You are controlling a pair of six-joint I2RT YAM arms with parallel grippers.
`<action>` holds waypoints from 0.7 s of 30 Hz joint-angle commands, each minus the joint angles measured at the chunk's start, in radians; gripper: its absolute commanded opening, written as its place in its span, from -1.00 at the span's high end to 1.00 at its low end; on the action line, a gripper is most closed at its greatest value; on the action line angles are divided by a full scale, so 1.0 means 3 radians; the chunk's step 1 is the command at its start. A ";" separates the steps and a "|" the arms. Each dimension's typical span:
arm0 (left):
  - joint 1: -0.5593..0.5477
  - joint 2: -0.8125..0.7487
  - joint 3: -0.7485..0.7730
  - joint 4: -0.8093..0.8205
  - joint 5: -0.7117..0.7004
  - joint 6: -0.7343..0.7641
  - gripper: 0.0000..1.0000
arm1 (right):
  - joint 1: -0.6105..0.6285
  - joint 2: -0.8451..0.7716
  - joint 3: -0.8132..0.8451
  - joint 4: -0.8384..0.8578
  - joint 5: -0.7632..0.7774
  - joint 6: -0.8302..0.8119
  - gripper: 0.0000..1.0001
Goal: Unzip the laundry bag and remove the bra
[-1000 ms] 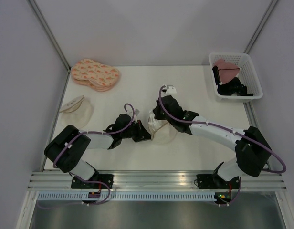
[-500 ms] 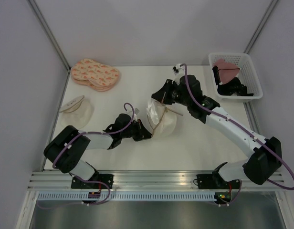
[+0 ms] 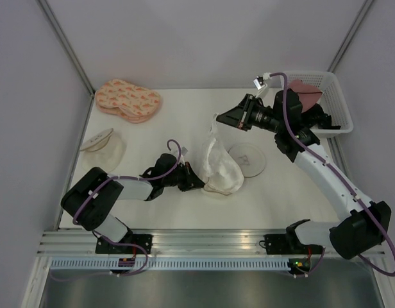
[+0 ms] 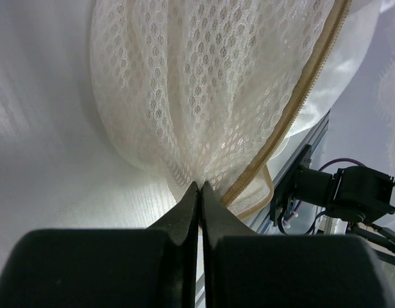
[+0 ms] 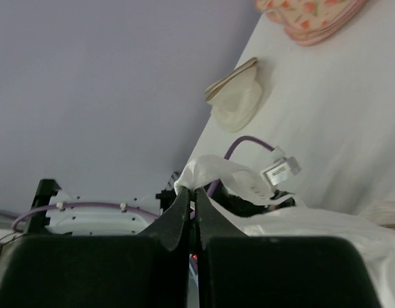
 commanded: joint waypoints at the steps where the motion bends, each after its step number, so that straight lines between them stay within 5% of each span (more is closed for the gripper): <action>1: -0.0010 0.0045 0.0060 0.0015 0.0011 0.0033 0.95 | -0.0195 -0.0051 0.0236 -0.0365 0.0390 -0.0418 0.99; 11: -0.0010 -0.0083 0.0040 -0.0139 0.0011 0.0079 0.95 | -0.1279 0.0424 0.1243 -0.0550 0.0286 -0.0510 0.99; 16: -0.0010 -0.0088 0.0050 -0.0159 0.0026 0.0094 0.95 | -0.1346 0.0762 0.1571 -0.0958 -0.0026 -0.0637 0.99; 21: -0.0010 -0.0017 0.0040 -0.0108 0.0036 0.0094 0.96 | -0.1188 0.0589 0.1173 -0.1680 0.0534 -0.1369 0.99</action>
